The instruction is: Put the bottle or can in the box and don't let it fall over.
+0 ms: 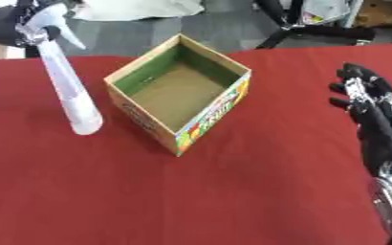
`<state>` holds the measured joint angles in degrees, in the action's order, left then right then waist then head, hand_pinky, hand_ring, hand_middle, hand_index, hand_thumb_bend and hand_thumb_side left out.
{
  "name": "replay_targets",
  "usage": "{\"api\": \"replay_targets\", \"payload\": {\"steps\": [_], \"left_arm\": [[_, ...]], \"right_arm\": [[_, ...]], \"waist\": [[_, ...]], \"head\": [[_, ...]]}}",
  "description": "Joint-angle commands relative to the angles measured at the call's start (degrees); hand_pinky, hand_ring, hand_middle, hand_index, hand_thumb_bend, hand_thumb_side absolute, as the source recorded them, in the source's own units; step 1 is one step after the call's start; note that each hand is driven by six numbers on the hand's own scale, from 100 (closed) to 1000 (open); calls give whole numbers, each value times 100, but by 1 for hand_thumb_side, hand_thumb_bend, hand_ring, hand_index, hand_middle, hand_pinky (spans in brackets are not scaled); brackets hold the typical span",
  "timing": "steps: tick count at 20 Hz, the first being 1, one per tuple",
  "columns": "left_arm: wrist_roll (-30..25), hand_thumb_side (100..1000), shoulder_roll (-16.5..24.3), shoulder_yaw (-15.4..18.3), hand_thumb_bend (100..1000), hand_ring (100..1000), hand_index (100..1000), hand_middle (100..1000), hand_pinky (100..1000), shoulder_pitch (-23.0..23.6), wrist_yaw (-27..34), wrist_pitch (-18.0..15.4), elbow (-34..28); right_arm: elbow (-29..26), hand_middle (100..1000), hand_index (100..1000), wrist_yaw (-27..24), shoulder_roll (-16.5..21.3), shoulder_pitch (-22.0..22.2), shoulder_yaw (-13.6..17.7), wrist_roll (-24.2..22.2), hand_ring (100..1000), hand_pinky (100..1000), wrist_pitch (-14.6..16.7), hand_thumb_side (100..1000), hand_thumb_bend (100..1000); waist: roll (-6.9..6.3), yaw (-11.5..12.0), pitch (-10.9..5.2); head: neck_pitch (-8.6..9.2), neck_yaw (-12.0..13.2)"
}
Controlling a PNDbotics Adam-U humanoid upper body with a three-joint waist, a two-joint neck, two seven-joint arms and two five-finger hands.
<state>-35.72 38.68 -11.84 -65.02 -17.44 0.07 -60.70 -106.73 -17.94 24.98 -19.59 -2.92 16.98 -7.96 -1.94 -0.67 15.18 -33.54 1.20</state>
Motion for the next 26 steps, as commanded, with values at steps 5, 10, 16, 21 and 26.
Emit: {"api": "replay_targets", "payload": {"steps": [5,10,16,21,26], "left_arm": [[39,496,138,48,107,735,800,728,773,-181,36,86,-67],[-22,515,171,59,106,740,804,734,776,-209,87,85,-106],[-60,515,179,65,106,740,804,734,776,-213,99,95,-122],[-156,399,159,37,132,620,776,692,713,-200,53,62,-106],[-209,299,134,32,131,538,728,626,650,-200,80,25,-103]], "right_arm": [[-13,823,848,-24,62,-19,5,-30,825,816,6,615,100],[-2,823,848,-23,61,-1,1,-38,825,817,5,619,100],[2,823,848,-22,60,2,1,-40,825,817,6,619,100],[1,824,847,-29,46,-12,4,-49,825,819,10,630,100],[3,824,848,-37,38,-19,6,-48,825,820,14,638,100]], "waist": [[15,30,-102],[19,55,-117],[19,60,-119],[30,65,-102],[30,62,-87]], "head": [[24,4],[-13,-5],[-21,-7],[2,-19],[2,-24]]}}
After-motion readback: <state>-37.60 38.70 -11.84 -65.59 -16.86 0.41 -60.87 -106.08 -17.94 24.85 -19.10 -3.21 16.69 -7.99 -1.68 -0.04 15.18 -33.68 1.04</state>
